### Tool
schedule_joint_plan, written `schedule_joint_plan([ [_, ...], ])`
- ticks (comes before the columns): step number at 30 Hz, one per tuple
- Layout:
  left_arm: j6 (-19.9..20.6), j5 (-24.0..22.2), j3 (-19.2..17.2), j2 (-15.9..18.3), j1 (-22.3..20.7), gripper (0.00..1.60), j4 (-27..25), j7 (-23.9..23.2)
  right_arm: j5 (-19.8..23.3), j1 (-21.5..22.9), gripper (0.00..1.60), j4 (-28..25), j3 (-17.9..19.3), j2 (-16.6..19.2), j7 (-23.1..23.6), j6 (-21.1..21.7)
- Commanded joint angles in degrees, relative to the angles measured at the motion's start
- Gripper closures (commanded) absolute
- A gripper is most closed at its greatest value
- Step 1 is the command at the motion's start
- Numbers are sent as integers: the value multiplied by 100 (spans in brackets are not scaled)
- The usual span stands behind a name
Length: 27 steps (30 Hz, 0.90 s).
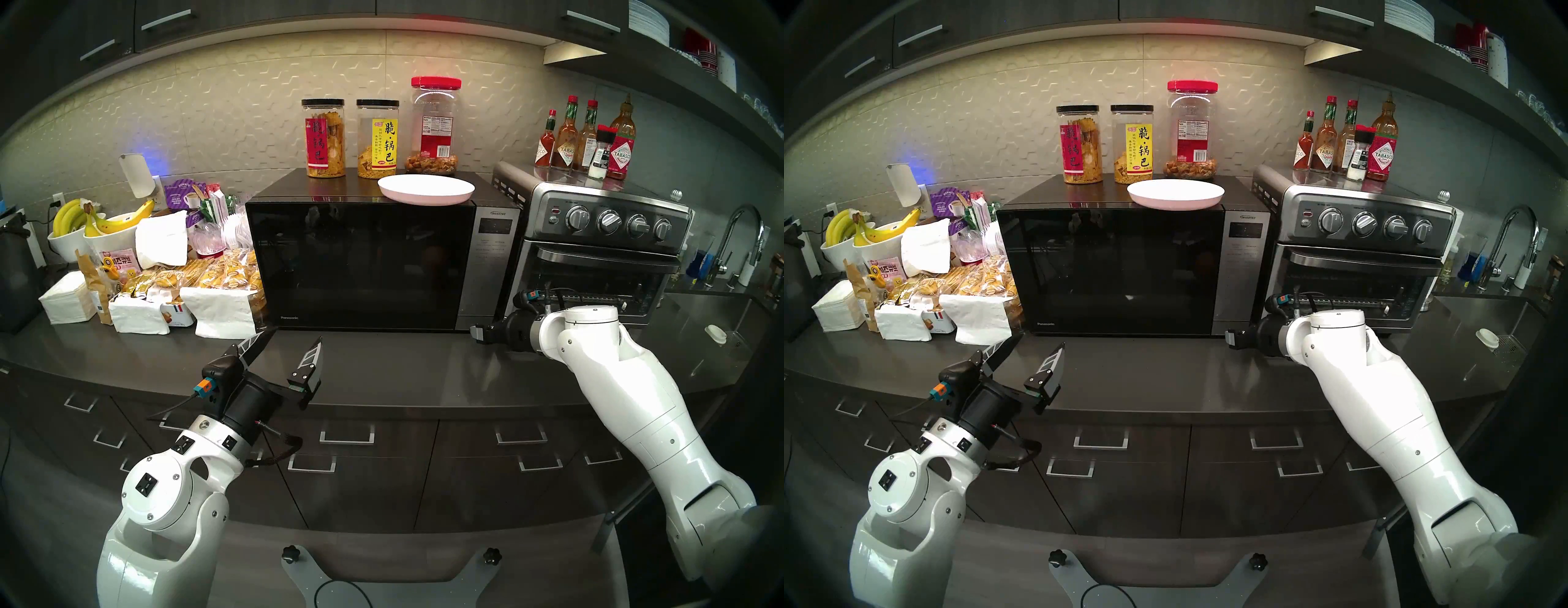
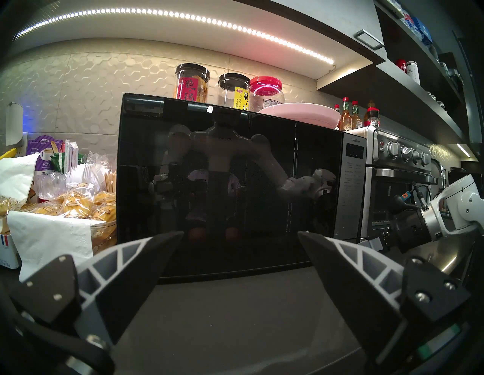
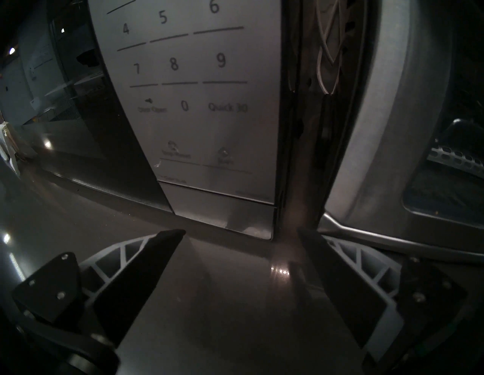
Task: Open the microwave, put the plate inside, and close the door
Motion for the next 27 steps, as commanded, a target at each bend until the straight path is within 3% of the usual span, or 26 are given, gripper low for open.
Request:
schedule_joint_plan([
  [1,-6,6,13,6,0,0,-115,-10,28,215,23,22,56,-40,-6,77],
  [2,-6,6,13,5,0,0,-115,-10,27,218,55,27,58,-45,-7,84],
  [4,-6,6,13,5,0,0,-115,-11,20,234,88,62,61,-70,-18,105],
  [13,-6,6,13,5,0,0,-114,-11,21,257,100,93,106,-129,-54,174],
  [15,-6,6,13,5,0,0,-114,-11,25,260,119,95,121,-145,-71,182],
  [19,-6,6,13,5,0,0,-115,-11,33,258,134,94,134,-171,-100,176],
  [21,-6,6,13,5,0,0,-115,-11,33,255,159,86,133,-190,-123,171],
  [27,-5,7,13,4,0,0,-115,-11,42,227,160,56,130,-241,-181,154],
])
